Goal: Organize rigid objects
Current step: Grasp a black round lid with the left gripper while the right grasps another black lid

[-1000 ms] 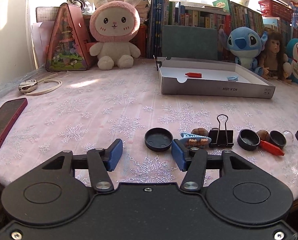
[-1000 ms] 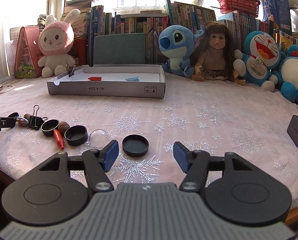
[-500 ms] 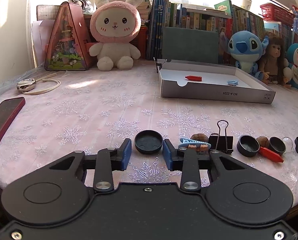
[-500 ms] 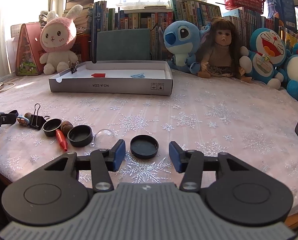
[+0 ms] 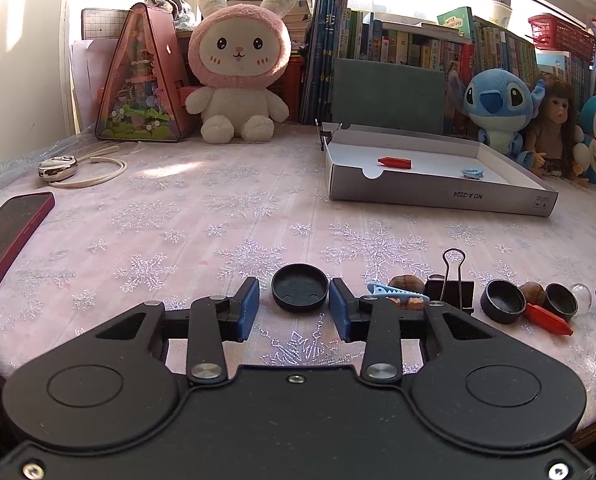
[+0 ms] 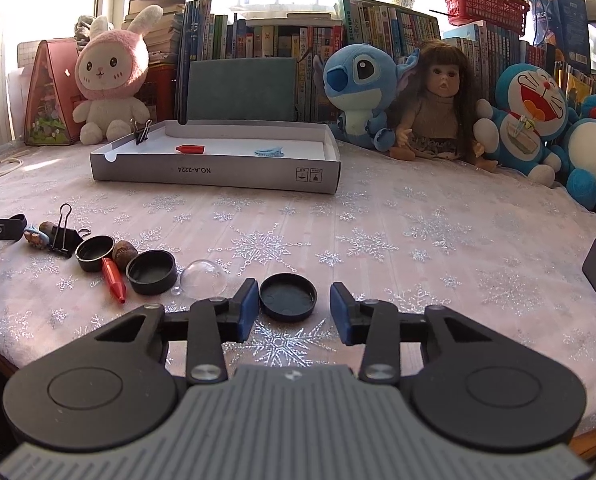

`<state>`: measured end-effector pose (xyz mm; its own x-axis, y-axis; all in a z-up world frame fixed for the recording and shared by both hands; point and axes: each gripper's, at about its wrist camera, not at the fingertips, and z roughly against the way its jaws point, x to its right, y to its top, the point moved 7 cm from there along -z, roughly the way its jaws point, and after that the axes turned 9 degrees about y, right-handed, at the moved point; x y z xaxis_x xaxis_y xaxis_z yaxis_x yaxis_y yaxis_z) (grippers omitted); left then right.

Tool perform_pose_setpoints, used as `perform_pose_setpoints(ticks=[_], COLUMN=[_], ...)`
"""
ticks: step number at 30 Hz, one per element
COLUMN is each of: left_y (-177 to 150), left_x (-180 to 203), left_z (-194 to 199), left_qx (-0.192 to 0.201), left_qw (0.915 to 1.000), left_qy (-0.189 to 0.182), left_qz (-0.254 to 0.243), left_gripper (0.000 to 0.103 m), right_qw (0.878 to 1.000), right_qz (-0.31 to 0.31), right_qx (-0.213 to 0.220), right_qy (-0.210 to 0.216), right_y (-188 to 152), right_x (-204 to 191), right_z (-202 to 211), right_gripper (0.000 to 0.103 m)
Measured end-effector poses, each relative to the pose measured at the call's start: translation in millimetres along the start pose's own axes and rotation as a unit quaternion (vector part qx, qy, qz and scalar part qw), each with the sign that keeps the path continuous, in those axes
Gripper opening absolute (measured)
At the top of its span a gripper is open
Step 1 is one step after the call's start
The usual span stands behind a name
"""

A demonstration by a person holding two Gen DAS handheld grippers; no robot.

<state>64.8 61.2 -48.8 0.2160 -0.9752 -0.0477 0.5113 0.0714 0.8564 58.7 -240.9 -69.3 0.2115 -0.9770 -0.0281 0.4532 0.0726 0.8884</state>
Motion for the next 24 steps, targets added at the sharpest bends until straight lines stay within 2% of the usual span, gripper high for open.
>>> perform_pose_setpoints(ticks=[10, 14, 17, 24], left_y=[0, -1, 1, 19], left_x=[3, 6, 8, 6], left_z=[-5, -8, -7, -3], left_qx=[0.004, 0.013, 0.01, 0.007], left_qw=[0.9999, 0.9997, 0.9997, 0.9999], left_qy=[0.002, 0.007, 0.003, -0.01], left_qz=[-0.009, -0.022, -0.023, -0.012], left_gripper=[0.036, 0.036, 0.03, 0.03], right_qw=[1.0, 1.0, 1.0, 1.0], right_qz=[-0.026, -0.029, -0.024, -0.025], right_qx=[0.001, -0.001, -0.003, -0.002], right_qy=[-0.002, 0.004, 0.007, 0.016], right_y=[-1, -1, 0, 8], right_x=[4, 3, 0, -1], right_z=[-1, -1, -2, -4], right_gripper=[0.045, 0.038, 0.037, 0.037])
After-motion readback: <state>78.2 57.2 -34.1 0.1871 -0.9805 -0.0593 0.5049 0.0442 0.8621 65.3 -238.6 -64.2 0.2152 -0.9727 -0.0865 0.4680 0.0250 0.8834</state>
